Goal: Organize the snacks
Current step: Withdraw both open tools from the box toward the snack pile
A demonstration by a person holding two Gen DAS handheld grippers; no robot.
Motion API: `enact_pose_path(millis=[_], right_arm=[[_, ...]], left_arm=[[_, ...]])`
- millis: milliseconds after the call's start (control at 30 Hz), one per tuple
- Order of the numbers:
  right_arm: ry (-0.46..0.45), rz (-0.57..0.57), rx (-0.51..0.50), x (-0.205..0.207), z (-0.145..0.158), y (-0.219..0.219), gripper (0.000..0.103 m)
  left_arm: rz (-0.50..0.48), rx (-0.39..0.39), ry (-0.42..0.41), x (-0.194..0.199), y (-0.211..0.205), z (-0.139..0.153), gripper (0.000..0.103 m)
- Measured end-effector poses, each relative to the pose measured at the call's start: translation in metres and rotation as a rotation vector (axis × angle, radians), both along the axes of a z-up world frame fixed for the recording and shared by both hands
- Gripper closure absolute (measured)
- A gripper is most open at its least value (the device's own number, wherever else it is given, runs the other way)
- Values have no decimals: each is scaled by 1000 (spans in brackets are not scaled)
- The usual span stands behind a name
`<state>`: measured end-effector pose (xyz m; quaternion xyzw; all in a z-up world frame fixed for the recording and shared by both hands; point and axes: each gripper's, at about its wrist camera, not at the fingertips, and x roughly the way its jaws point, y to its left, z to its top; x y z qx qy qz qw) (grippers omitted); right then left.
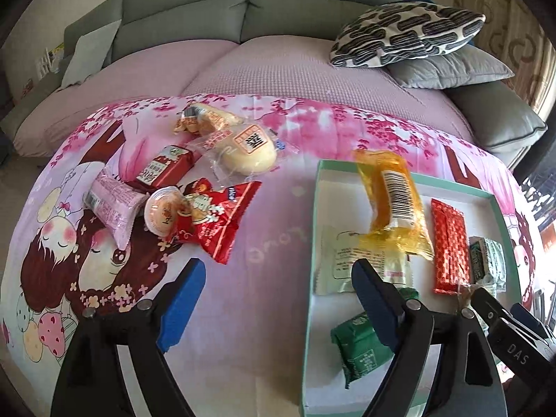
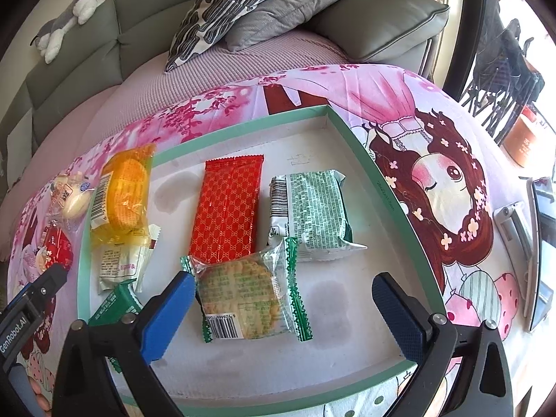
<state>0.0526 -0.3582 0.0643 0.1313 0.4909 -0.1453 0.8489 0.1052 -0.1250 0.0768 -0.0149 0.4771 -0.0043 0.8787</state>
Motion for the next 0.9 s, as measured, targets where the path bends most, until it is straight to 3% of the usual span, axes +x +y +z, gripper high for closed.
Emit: enact_pose_path(millis=[167, 267, 900], right_arm=[[-4, 17, -12, 1, 1, 5, 0], [-11, 20, -18, 1, 2, 6, 0], [-25, 41, -57, 3, 2, 14, 0]], left_arm=[[71, 6, 10, 5, 18, -10, 15], [99, 12, 3, 7, 24, -12, 4], [117, -79, -80, 7, 35, -9, 4]])
